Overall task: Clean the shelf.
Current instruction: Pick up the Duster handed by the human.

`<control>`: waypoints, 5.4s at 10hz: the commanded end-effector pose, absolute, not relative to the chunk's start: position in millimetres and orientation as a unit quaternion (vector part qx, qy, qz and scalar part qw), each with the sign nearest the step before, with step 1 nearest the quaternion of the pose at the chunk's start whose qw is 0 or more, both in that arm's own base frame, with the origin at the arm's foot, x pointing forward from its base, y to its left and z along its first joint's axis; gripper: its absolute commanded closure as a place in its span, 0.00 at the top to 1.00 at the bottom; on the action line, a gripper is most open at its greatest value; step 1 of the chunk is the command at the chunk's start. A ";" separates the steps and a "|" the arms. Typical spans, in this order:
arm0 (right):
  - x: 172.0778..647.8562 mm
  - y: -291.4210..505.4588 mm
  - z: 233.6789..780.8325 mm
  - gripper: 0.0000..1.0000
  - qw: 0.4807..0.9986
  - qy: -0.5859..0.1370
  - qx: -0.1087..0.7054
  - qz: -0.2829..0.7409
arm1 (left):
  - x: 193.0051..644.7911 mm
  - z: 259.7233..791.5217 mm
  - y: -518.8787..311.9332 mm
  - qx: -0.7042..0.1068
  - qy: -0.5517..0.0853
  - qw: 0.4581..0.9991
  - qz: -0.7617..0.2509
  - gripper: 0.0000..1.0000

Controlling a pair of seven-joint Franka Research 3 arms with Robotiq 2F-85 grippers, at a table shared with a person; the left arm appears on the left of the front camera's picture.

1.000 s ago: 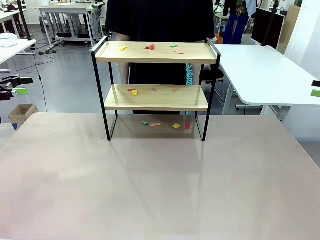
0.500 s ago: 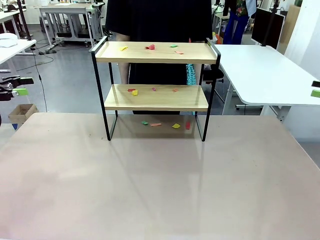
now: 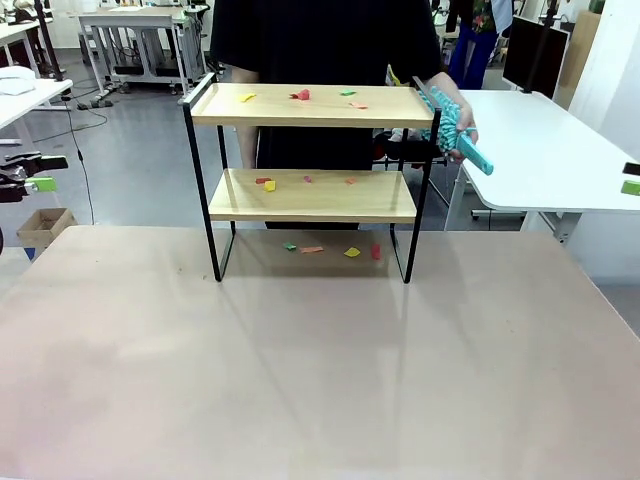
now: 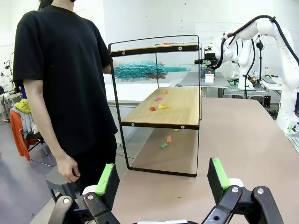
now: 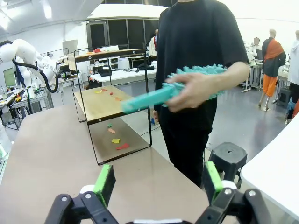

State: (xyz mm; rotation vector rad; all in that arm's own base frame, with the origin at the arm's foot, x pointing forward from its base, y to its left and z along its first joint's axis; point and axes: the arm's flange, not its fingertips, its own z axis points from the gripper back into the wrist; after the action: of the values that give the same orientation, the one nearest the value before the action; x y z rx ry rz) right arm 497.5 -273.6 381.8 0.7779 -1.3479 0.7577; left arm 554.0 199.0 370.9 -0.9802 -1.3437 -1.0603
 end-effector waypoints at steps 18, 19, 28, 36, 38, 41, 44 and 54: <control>490.6 -257.2 444.8 1.00 0.672 -0.597 0.311 0.309 | 553.7 373.5 199.2 -0.413 -0.569 0.551 -0.450 1.00; 486.9 -247.3 470.3 1.00 0.683 -0.594 0.307 0.295 | 553.7 373.5 199.2 -0.413 -0.569 0.551 -0.450 1.00; 417.5 -53.1 615.2 1.00 0.886 -0.399 0.153 0.181 | 553.7 373.5 199.2 -0.413 -0.569 0.551 -0.450 1.00; 425.5 -25.6 602.1 1.00 0.894 -0.391 0.108 0.189 | 553.7 373.5 199.2 -0.413 -0.569 0.551 -0.450 1.00; 421.2 -6.1 613.4 1.00 0.909 -0.366 0.070 0.186 | 553.7 373.5 199.2 -0.413 -0.569 0.551 -0.450 1.00; 431.9 32.1 610.8 1.00 0.918 -0.356 0.054 0.166 | 553.7 373.5 199.2 -0.413 -0.569 0.551 -0.450 1.00; 456.1 53.2 582.6 1.00 0.928 -0.333 0.052 0.160 | 553.7 373.5 199.2 -0.413 -0.569 0.551 -0.450 1.00; 488.2 58.5 519.6 0.45 0.948 -0.299 0.034 0.106 | 553.7 373.5 199.2 -0.413 -0.569 0.551 -0.450 1.00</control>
State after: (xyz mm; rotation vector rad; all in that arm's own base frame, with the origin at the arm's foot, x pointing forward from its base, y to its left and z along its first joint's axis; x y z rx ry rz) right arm 486.7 54.5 521.5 0.0962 -0.6049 0.2626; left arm 555.0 199.5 370.2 -0.9794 -1.3425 -1.0612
